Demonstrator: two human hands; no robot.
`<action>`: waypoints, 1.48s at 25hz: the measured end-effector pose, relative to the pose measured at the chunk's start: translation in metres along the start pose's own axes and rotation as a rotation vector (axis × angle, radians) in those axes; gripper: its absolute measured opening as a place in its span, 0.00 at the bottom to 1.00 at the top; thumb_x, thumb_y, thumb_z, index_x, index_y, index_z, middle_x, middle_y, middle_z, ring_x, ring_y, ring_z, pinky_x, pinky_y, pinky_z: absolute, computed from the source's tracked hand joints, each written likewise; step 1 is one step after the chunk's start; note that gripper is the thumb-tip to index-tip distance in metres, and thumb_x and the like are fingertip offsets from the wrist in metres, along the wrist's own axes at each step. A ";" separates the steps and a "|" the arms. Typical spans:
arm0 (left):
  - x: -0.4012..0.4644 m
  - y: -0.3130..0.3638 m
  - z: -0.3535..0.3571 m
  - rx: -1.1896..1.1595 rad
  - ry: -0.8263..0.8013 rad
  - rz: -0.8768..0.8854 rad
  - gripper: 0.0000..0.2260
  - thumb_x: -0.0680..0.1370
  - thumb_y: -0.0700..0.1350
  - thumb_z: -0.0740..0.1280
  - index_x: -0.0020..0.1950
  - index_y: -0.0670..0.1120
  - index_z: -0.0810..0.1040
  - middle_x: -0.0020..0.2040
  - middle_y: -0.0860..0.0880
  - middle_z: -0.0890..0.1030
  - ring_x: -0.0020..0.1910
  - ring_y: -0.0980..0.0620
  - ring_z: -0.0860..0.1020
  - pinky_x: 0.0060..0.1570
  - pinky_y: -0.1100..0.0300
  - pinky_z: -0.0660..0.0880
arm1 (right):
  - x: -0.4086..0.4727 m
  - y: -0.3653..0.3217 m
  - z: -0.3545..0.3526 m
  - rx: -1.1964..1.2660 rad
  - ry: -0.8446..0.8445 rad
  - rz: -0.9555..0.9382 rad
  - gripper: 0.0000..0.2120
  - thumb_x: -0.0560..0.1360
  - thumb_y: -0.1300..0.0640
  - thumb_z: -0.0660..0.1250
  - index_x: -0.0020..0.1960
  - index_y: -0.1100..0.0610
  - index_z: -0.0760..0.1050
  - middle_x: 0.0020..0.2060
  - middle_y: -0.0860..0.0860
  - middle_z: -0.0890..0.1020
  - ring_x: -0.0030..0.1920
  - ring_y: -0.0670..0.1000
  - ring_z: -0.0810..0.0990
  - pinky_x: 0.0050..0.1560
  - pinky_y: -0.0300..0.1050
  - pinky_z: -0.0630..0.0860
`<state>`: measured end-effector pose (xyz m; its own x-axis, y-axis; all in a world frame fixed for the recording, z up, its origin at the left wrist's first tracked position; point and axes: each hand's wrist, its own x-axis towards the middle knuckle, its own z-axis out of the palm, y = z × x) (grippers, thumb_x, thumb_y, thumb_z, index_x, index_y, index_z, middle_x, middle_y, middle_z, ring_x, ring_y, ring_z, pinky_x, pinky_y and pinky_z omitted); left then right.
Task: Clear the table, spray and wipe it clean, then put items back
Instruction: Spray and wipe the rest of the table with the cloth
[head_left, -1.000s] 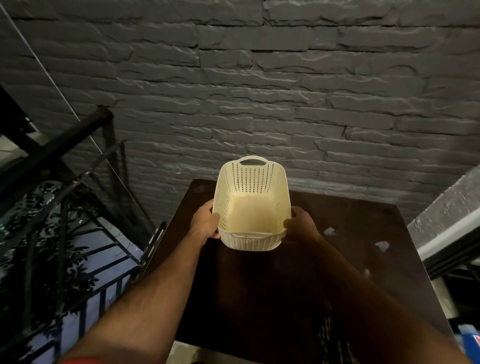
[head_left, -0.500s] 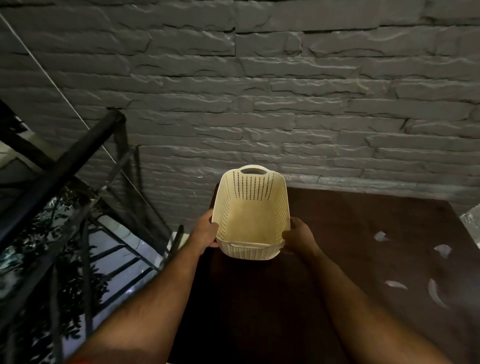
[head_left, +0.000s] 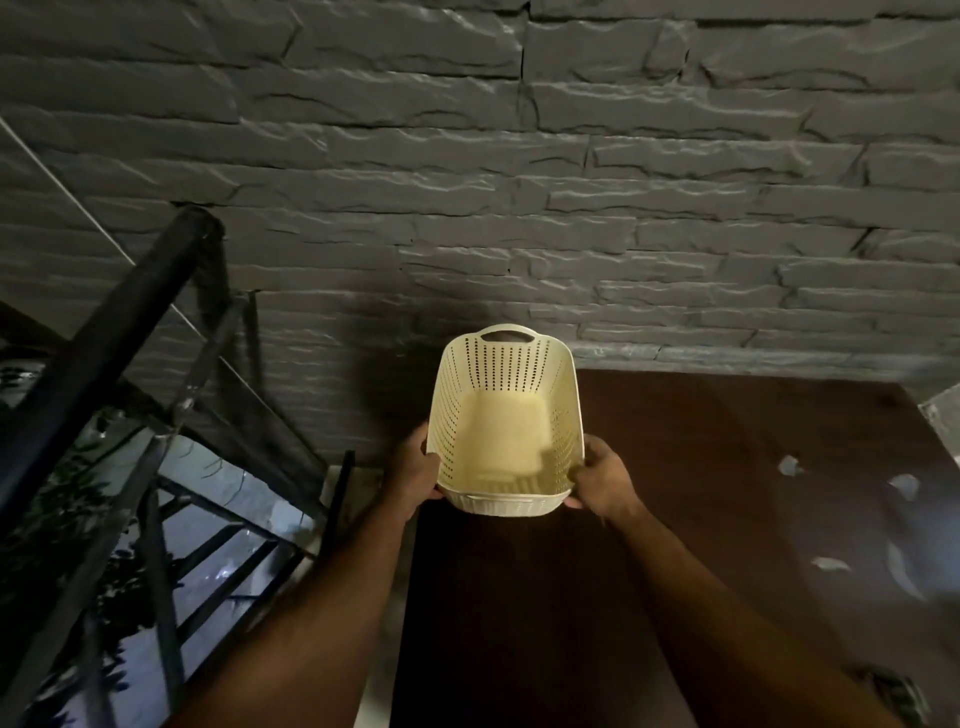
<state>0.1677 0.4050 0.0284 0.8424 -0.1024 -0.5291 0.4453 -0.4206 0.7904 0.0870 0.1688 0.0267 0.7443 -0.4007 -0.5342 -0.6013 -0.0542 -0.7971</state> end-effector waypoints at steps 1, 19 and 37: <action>0.004 -0.002 0.000 0.002 -0.001 0.001 0.25 0.80 0.38 0.56 0.74 0.58 0.63 0.69 0.45 0.71 0.63 0.40 0.73 0.43 0.44 0.81 | 0.002 -0.001 0.001 -0.010 0.003 -0.001 0.21 0.73 0.68 0.62 0.62 0.51 0.72 0.50 0.54 0.83 0.44 0.58 0.85 0.40 0.56 0.83; 0.029 -0.005 0.008 0.065 0.022 0.030 0.25 0.79 0.39 0.60 0.74 0.58 0.62 0.68 0.47 0.72 0.62 0.42 0.74 0.43 0.47 0.82 | 0.018 -0.009 0.000 -0.086 0.037 -0.020 0.22 0.73 0.69 0.60 0.64 0.51 0.72 0.45 0.49 0.83 0.42 0.55 0.85 0.35 0.48 0.83; 0.033 -0.013 0.001 0.069 0.026 0.057 0.32 0.76 0.50 0.69 0.76 0.56 0.56 0.69 0.48 0.72 0.65 0.44 0.74 0.57 0.40 0.75 | 0.005 -0.018 -0.003 -0.135 0.030 -0.090 0.28 0.70 0.48 0.74 0.67 0.48 0.69 0.54 0.49 0.83 0.48 0.51 0.84 0.53 0.56 0.81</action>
<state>0.1896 0.4057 0.0004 0.8739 -0.1046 -0.4747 0.3751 -0.4760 0.7954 0.1009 0.1652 0.0385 0.7891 -0.4160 -0.4520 -0.5678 -0.2131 -0.7951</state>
